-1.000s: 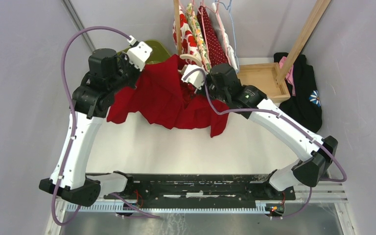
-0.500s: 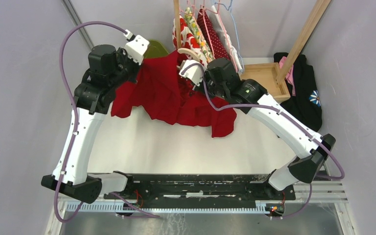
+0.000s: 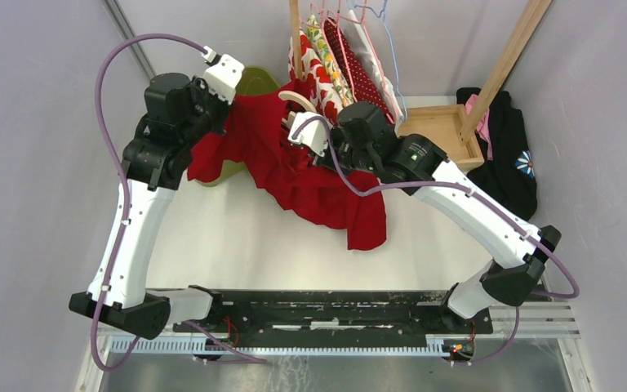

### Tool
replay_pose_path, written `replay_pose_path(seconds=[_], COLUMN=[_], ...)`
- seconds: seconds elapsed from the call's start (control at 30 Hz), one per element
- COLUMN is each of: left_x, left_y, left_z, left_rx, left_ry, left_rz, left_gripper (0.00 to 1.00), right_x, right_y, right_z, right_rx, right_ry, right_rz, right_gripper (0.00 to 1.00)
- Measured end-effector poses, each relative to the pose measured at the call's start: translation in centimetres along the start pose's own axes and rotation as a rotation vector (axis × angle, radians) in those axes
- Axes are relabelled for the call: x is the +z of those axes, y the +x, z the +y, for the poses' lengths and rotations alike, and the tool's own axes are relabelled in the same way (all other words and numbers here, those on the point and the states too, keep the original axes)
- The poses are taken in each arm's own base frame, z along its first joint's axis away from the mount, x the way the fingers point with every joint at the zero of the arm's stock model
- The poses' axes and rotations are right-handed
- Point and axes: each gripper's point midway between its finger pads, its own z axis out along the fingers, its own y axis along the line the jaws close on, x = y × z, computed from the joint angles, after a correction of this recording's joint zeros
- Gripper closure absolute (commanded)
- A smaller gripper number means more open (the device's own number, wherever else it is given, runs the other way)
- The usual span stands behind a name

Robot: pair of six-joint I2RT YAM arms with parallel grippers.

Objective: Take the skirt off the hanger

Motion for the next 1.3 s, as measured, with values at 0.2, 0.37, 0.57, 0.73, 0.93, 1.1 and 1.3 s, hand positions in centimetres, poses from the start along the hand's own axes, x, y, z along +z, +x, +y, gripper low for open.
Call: replay_pose_path(seconds=[0.2, 0.37, 0.57, 0.73, 0.93, 1.1, 1.3], left_x=[0.1, 0.2, 0.4, -0.2, -1.1, -1.2, -1.5], left_y=[-0.4, -0.9, -3.0, -3.1, -2.2, -2.7, -6.9], left_z=[0.3, 0.4, 0.8, 0.9, 0.2, -0.8, -5.3], left_rx=[-0.014, -0.046, -0.041, -0.036, -0.02, -0.04, -0.097], left_ry=[-0.016, -0.023, -0.061, -0.087, -0.086, -0.029, 0.165], left_rz=[-0.015, -0.039, -0.056, -0.046, -0.004, -0.019, -0.187], left_gripper=[0.97, 0.97, 0.97, 0.97, 0.87, 0.59, 0.35], right_x=[0.3, 0.0, -0.8, -1.3, -1.3, -1.2, 0.9], right_y=[-0.3, -0.9, -2.4, -2.6, -1.6, -0.9, -3.0], right_z=[-1.1, -2.0, -2.7, -2.9, -2.0, -1.1, 2.6], right_rx=[-0.007, -0.017, 0.007, 0.012, 0.004, -0.001, -0.042], right_ry=[0.066, 0.106, 0.121, 0.125, 0.115, 0.095, -0.036], right_rz=[-0.009, -0.016, -0.043, -0.052, -0.049, -0.043, -0.118], right_gripper=[0.99, 1.0, 0.99, 1.0, 1.0, 1.0, 0.99])
